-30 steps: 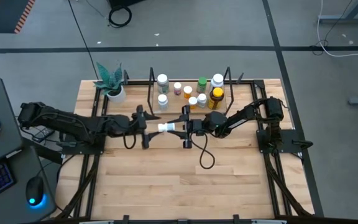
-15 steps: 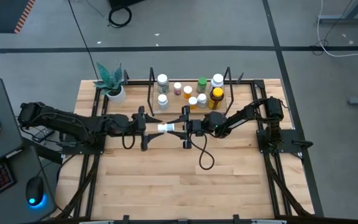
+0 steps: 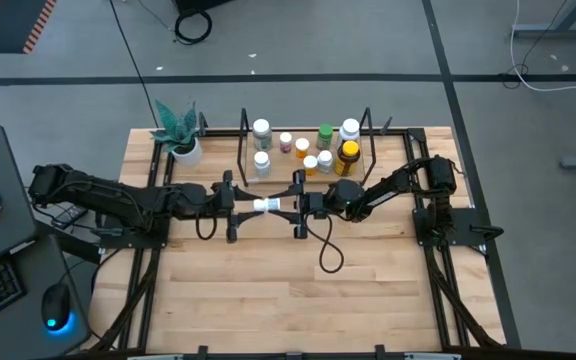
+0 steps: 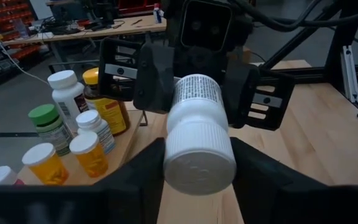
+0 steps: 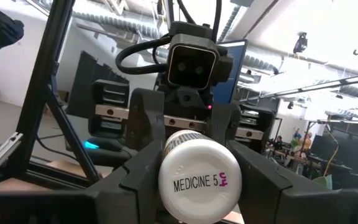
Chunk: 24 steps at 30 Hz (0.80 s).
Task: Pick and place medicine bottles onto shelf by color
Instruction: Put the black white medicine on the shelf
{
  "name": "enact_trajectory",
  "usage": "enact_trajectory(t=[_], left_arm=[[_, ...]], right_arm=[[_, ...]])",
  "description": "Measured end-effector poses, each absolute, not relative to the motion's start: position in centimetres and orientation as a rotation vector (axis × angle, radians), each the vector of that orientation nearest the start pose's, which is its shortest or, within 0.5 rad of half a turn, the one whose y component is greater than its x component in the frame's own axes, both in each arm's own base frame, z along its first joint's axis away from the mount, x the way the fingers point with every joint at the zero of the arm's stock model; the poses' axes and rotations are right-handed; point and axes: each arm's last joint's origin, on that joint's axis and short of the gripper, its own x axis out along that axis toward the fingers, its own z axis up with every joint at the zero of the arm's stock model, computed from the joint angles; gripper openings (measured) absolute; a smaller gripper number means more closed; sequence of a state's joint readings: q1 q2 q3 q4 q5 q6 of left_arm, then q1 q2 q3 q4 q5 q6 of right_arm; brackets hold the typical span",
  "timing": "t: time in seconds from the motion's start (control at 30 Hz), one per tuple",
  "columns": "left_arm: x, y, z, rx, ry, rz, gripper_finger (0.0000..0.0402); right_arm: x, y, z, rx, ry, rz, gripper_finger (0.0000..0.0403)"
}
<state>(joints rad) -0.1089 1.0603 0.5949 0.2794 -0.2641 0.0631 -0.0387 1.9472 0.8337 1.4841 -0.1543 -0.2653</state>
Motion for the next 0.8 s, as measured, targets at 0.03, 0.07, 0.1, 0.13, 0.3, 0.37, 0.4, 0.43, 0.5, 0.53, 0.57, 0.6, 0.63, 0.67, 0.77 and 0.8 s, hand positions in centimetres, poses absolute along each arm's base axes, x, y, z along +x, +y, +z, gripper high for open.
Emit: enact_trajectory(t=[0.03, 0.07, 0.1, 0.13, 0.3, 0.37, 0.4, 0.43, 0.5, 0.53, 0.57, 0.6, 0.63, 0.67, 0.77, 0.8], left_arm=[[23.04, -1.76, 25.97, 0.098, 0.189, 0.149, 0.0159], [23.04, -1.76, 25.97, 0.098, 0.189, 0.149, 0.0157], [23.03, -1.76, 25.96, 0.097, 0.190, 0.149, 0.0157], [23.03, -1.76, 25.95, 0.097, 0.190, 0.149, 0.0158], [23.04, -1.75, 25.98, 0.096, 0.187, 0.148, 0.0177], [23.04, -1.76, 25.98, 0.096, 0.187, 0.148, 0.0178], [23.04, -1.76, 25.98, 0.096, 0.187, 0.148, 0.0176], [23.04, -1.76, 25.98, 0.096, 0.187, 0.147, 0.0173], [23.03, -1.78, 25.97, 0.097, 0.188, 0.147, 0.0166], [23.03, -1.80, 25.95, 0.097, 0.190, 0.146, 0.0163], [23.03, -1.79, 25.93, 0.097, 0.192, 0.147, 0.0161], [23.02, -1.79, 25.89, 0.097, 0.196, 0.147, 0.0161], [23.00, -1.79, 25.82, 0.096, 0.203, 0.147, 0.0161], [22.99, -1.79, 25.73, 0.095, 0.212, 0.147, 0.0163], [22.94, -1.78, 25.54, 0.087, 0.231, 0.148, 0.0172], [22.92, -1.78, 25.45, 0.087, 0.241, 0.148, 0.0174]], right_arm=[[36.88, -0.98, 19.04, -0.298, -0.380, 0.065, 0.0176], [36.89, -0.98, 19.02, -0.297, -0.378, 0.066, 0.0178], [36.90, -0.98, 19.00, -0.297, -0.376, 0.066, 0.0180], [36.90, -0.98, 18.98, -0.297, -0.374, 0.066, 0.0182], [36.95, -1.00, 18.85, -0.294, -0.360, 0.062, 0.0197], [36.97, -1.01, 18.80, -0.287, -0.355, 0.062, 0.0205], [36.97, -1.01, 18.80, -0.281, -0.355, 0.064, 0.0210], [36.97, -1.05, 18.79, -0.275, -0.353, 0.064, 0.0215], [36.99, -1.16, 18.74, -0.269, -0.347, 0.062, 0.0227], [36.99, -1.22, 18.73, -0.268, -0.346, 0.059, 0.0233], [36.99, -1.28, 18.73, -0.267, -0.345, 0.052, 0.0240], [37.00, -1.31, 18.73, -0.266, -0.343, 0.043, 0.0246], [37.00, -1.37, 18.71, -0.265, -0.341, 0.036, 0.0253], [37.00, -1.42, 18.70, -0.264, -0.339, 0.034, 0.0259], [37.01, -1.50, 18.68, -0.260, -0.336, 0.033, 0.0275], [37.01, -1.55, 18.66, -0.257, -0.334, 0.032, 0.0279]])
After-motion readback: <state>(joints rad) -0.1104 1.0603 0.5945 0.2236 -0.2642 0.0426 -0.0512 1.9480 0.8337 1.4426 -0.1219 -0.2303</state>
